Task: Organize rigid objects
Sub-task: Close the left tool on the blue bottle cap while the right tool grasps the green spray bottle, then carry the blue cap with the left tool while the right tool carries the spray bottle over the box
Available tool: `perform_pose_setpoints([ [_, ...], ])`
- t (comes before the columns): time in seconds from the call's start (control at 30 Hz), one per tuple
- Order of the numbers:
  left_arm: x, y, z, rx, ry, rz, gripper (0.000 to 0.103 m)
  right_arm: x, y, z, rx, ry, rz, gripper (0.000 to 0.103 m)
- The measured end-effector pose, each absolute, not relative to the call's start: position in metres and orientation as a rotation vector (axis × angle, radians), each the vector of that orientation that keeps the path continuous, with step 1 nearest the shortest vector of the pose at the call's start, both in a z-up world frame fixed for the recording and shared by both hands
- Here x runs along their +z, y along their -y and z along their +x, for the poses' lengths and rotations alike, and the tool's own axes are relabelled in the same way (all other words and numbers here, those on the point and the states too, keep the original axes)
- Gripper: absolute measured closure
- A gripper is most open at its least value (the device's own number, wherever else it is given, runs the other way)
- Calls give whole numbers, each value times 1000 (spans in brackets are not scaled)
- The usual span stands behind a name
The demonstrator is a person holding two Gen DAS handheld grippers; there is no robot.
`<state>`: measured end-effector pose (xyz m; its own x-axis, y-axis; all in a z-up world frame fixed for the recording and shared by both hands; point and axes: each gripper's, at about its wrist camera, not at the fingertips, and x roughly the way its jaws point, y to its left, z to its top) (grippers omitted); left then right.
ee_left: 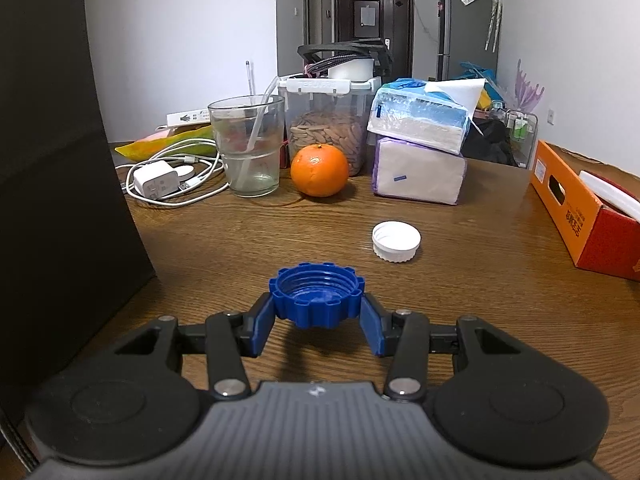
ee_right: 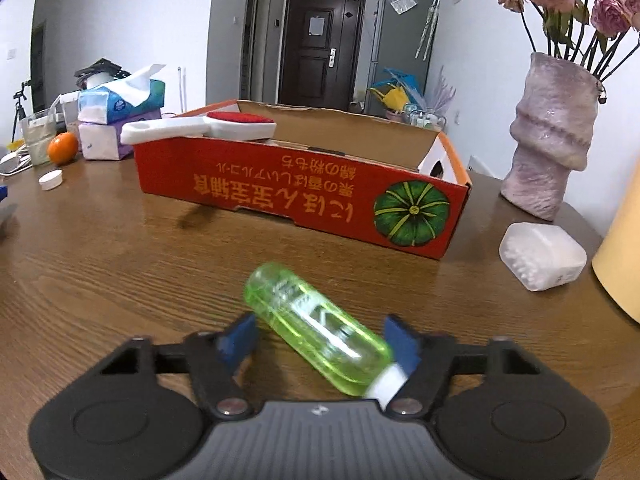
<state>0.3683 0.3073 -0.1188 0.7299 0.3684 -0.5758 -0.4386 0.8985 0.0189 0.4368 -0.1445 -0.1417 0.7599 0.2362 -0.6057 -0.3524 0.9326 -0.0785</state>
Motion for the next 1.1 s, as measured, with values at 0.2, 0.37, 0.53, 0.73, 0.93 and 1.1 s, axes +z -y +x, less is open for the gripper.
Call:
perform_pose_setpoints([
  [0.2, -119, -307, 368, 457, -607, -120, 56, -141, 144, 428, 349, -646, -173, 73],
  [0.37, -118, -308, 364, 465, -599, -126, 56, -140, 143, 420, 327, -644, -166, 73],
  [0.53, -116, -304, 359, 456, -590, -120, 56, -141, 149, 418, 292, -650, -84, 73],
  [0.73, -113, -297, 351, 452, -570, -111, 56, -139, 154, 410, 265, -643, -21, 73],
  [0.93, -110, -285, 339, 433, -558, -107, 56, -133, 155, 398, 247, -596, 3, 73],
  [1.1, -107, -272, 328, 423, -545, -113, 56, -129, 158, 390, 256, -581, 28, 73],
])
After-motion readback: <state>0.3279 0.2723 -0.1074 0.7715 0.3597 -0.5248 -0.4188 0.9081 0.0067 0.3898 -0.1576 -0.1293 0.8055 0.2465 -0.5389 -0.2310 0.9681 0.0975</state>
